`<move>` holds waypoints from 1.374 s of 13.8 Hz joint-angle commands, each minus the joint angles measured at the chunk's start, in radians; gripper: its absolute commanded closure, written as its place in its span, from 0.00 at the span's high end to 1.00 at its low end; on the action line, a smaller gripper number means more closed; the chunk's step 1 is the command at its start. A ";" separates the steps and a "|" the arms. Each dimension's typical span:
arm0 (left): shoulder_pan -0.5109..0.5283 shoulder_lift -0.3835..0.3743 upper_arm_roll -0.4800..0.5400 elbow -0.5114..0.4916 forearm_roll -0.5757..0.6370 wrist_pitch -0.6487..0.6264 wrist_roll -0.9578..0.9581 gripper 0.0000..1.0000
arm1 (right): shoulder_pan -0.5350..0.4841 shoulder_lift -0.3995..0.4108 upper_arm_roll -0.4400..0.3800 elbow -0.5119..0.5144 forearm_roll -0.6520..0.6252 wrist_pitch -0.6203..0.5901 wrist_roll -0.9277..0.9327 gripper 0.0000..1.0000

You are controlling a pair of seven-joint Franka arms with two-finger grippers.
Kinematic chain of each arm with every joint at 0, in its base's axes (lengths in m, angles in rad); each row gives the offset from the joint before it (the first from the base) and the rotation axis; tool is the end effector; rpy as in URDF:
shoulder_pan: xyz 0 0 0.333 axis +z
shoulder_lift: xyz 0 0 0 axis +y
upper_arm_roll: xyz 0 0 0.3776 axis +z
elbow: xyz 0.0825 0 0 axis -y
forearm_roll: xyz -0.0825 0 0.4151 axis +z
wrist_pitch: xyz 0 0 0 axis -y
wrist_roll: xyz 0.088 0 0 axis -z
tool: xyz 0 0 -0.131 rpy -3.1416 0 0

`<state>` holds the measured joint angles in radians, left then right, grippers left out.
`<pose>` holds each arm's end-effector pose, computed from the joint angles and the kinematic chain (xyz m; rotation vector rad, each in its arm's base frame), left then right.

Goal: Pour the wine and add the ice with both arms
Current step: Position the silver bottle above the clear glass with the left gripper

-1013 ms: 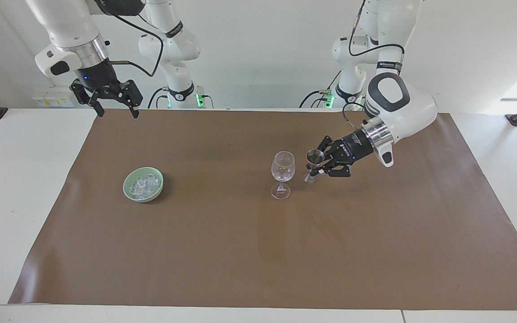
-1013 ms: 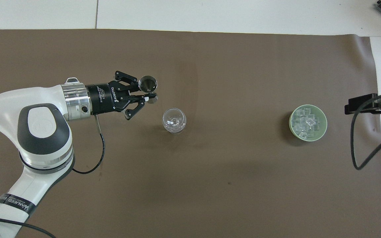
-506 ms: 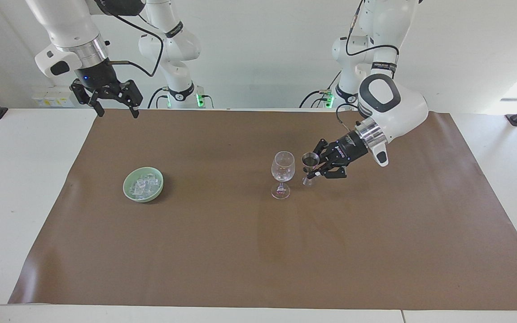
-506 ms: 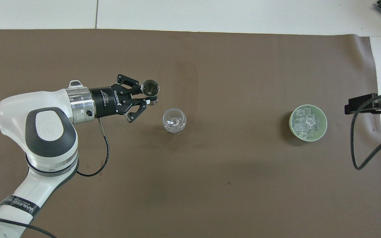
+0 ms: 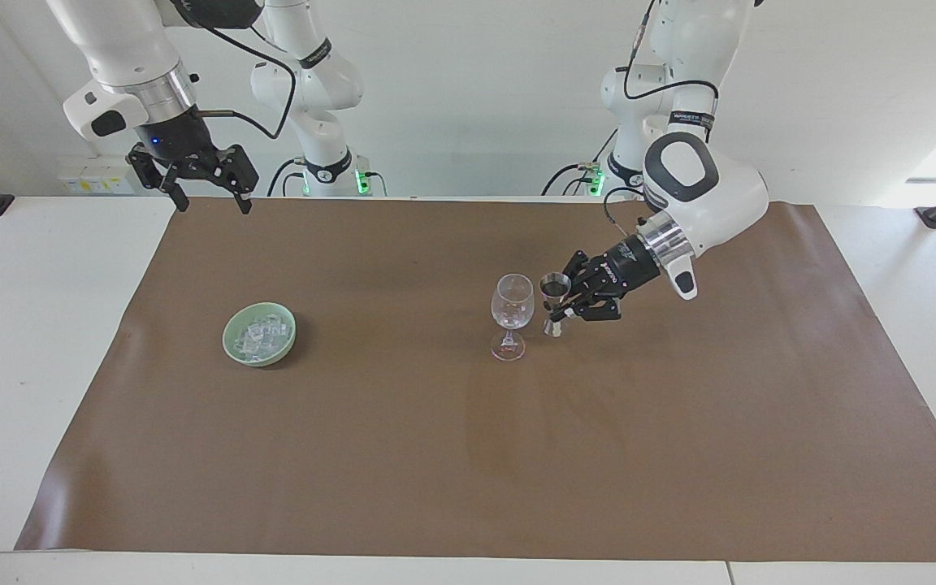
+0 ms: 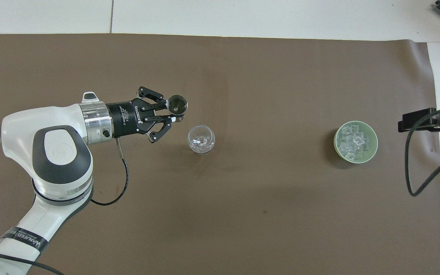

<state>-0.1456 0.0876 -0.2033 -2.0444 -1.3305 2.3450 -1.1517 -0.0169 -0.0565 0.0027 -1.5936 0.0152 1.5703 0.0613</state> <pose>0.5890 -0.2445 0.4638 1.4228 1.6485 -0.6935 0.5654 -0.0060 0.6831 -3.1231 0.1176 -0.0513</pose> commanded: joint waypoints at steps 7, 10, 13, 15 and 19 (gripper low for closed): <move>-0.049 -0.060 0.015 -0.039 -0.007 0.079 0.073 0.00 | -0.001 -0.020 -0.004 -0.020 0.019 0.000 -0.025 1.00; -0.064 -0.069 0.015 -0.057 -0.007 0.109 0.112 0.00 | -0.001 -0.020 -0.004 -0.020 0.019 0.000 -0.025 1.00; -0.066 -0.078 0.015 -0.062 -0.004 0.138 0.153 0.00 | -0.001 -0.020 -0.004 -0.020 0.019 0.000 -0.025 1.00; -0.075 -0.086 0.015 -0.069 -0.004 0.152 0.187 0.00 | -0.001 -0.020 -0.004 -0.020 0.019 0.000 -0.025 1.00; -0.088 -0.088 0.015 -0.072 -0.004 0.201 0.230 0.00 | -0.001 -0.020 -0.004 -0.020 0.019 0.000 -0.025 1.00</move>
<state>-0.2091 0.0327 -0.2036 -2.0832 -1.3296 2.5148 -0.9469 -0.0169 -0.0565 0.0027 -1.5936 0.0152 1.5703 0.0613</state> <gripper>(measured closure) 0.775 0.000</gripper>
